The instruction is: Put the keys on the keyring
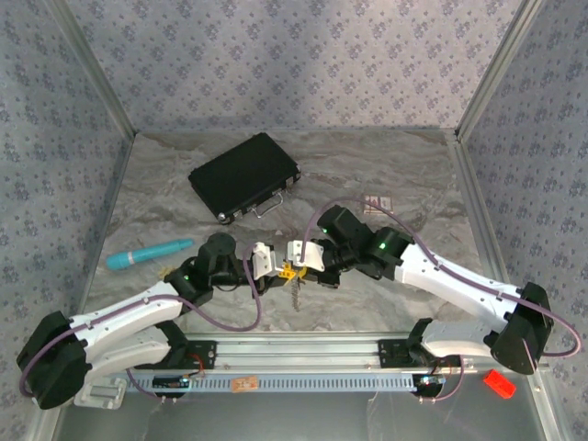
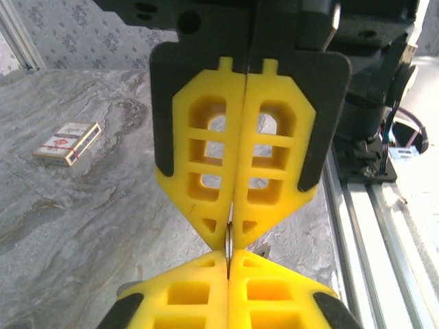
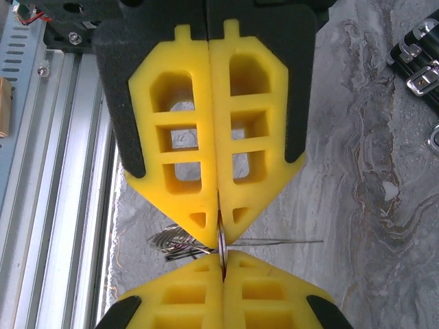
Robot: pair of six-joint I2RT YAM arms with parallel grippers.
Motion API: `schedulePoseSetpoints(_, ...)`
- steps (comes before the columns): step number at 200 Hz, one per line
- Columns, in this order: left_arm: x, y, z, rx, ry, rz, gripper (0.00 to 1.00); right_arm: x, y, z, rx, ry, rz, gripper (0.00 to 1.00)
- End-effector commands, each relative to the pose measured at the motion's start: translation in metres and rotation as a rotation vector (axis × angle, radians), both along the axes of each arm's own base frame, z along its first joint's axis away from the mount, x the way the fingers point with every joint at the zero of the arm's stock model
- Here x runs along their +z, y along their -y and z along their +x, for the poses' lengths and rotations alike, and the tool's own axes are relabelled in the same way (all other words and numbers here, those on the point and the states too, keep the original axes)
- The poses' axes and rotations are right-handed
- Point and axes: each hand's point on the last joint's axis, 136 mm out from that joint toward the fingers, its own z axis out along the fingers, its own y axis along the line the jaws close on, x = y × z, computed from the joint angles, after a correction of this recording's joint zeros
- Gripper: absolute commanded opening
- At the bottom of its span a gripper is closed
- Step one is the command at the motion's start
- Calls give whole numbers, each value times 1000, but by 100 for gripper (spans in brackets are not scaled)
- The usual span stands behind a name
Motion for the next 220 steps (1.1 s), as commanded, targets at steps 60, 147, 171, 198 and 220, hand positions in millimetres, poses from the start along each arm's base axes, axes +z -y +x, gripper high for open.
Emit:
schedulePoseSetpoints(60,34,5,3,23,23,-213,0,33,11,15,-190,-23,436,34)
schedulePoseSetpoints(147,32,7,5,29,-10,-261,0,24,20,5,-182,-80,499,34)
schedulePoseSetpoints(171,34,7,2,17,-12,-269,0,24,18,3,-168,-100,506,34)
schedulePoseSetpoints(198,34,7,1,8,-15,-270,0,27,13,4,-156,-121,526,34)
schedulePoseSetpoints(220,36,7,-1,-3,-18,-273,0,27,9,4,-146,-131,530,31)
